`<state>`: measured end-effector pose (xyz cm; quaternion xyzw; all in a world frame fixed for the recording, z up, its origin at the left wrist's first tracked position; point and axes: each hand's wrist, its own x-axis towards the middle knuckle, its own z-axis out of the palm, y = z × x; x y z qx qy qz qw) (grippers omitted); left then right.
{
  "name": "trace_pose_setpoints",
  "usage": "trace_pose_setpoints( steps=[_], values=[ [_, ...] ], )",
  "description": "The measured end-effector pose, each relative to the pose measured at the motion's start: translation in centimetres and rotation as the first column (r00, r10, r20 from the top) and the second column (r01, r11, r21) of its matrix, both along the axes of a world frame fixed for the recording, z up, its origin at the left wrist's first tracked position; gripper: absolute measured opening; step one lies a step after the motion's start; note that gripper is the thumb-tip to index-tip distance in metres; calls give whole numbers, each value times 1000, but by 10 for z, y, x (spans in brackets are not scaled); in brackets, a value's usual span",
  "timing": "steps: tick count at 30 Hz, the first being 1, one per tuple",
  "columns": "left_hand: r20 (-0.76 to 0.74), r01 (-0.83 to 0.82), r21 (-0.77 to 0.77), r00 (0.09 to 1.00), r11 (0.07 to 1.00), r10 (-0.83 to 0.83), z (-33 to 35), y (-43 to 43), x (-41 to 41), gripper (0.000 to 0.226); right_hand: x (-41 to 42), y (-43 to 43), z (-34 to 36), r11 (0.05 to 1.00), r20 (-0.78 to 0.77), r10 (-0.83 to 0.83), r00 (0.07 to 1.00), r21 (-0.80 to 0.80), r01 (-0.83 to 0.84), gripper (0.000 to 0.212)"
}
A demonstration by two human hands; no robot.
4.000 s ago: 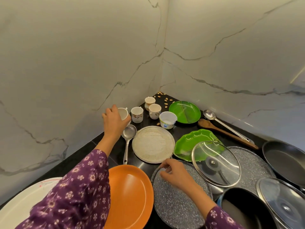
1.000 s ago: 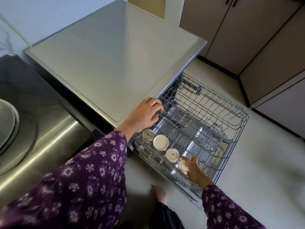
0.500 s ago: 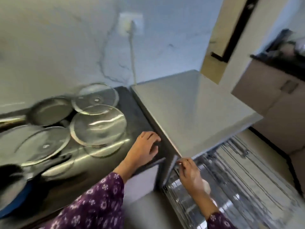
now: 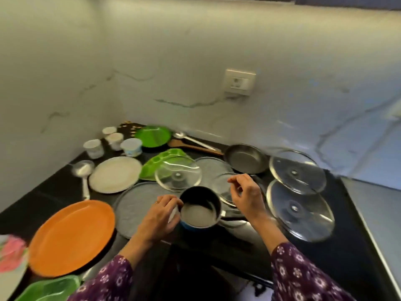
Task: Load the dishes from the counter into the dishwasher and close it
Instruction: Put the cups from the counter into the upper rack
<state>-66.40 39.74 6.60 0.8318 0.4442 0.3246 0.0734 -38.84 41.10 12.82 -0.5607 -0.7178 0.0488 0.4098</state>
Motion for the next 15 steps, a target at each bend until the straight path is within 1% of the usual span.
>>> trace_pose_setpoints(
  steps=[2, 5, 9, 12, 15],
  values=[
    [6, -118, -14, 993, 993, 118, -2, 1, -50, 25, -50, 27, 3, 996, 5, 84, 996, -41, -84, 17],
    [9, -288, -52, 957, 956, 289, -5, 0, -114, 29, -114, 59, 0, 977, 46, 195, 980, -94, -191, 13],
    [-38, -503, -147, 863, 851, 504, -8, 23, -189, 33, -188, 92, -15, 941, 98, 312, 945, -168, -293, 9],
    [-96, -603, -260, 793, 754, 601, 0, 59, -228, 45, -226, 104, -31, 917, 121, 351, 929, -243, -315, 8],
    [-83, -643, -307, 752, 701, 654, 8, 100, -257, 52, -252, 109, -54, 877, 102, 392, 914, -340, -338, 11]
  ],
)
